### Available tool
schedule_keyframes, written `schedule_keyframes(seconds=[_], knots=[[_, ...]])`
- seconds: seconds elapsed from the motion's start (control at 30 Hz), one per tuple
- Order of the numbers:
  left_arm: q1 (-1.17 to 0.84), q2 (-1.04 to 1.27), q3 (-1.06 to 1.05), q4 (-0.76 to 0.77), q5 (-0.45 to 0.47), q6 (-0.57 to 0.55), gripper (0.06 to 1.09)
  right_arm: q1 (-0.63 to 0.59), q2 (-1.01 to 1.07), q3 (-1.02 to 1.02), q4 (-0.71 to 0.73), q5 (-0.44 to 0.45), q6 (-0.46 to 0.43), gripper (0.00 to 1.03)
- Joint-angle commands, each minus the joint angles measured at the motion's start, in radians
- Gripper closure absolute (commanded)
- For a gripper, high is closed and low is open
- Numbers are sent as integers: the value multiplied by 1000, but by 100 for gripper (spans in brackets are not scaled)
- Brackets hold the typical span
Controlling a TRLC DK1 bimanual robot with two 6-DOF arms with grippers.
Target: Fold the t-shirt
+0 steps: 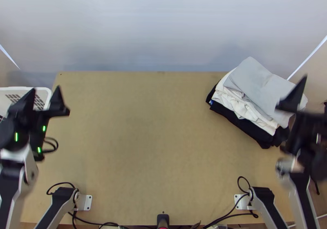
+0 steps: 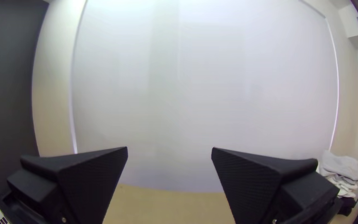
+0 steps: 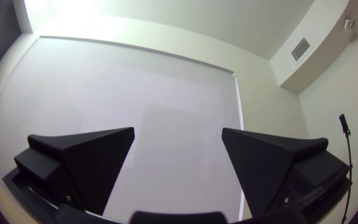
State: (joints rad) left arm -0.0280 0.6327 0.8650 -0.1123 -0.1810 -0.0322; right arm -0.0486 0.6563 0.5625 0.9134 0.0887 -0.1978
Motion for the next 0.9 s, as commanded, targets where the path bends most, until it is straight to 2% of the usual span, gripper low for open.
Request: schedule_keyframes(seconds=[0.0, 0.07, 0.13, 0.2, 0.27, 0.4, 0.53, 0.6, 0.67, 0.77, 0.87], knots=[[7, -407, -396, 299, -132, 92, 11, 153, -472, -346, 1, -112, -26, 5], [14, -487, -442, 296, -158, 101, 11, 210, -567, -437, -4, -124, -111, 5], [11, -582, -500, 303, -155, 133, 11, 271, -658, -495, -21, -126, -130, 5], [11, -636, -551, 321, -158, 160, 11, 320, -661, -520, -21, -124, -152, 5], [13, -636, -558, 307, -202, 156, 10, 328, -661, -530, -21, -124, -144, 5], [19, -637, -646, 352, -212, 192, 10, 345, -661, -559, -48, -119, -58, 5], [17, -636, -747, 329, -210, 184, 11, 337, -662, -559, -300, -107, 28, 5], [16, -636, -801, 333, -207, 175, 10, 337, -662, -559, -456, -99, 87, 5], [7, -636, -848, 304, -207, 140, 10, 339, -662, -559, -544, -96, 161, 5], [8, -636, -868, 197, -206, 23, 10, 329, -662, -559, -677, -92, 221, 5], [7, -605, -868, 177, -195, -55, 10, 325, -661, -559, -877, -92, 219, 5]])
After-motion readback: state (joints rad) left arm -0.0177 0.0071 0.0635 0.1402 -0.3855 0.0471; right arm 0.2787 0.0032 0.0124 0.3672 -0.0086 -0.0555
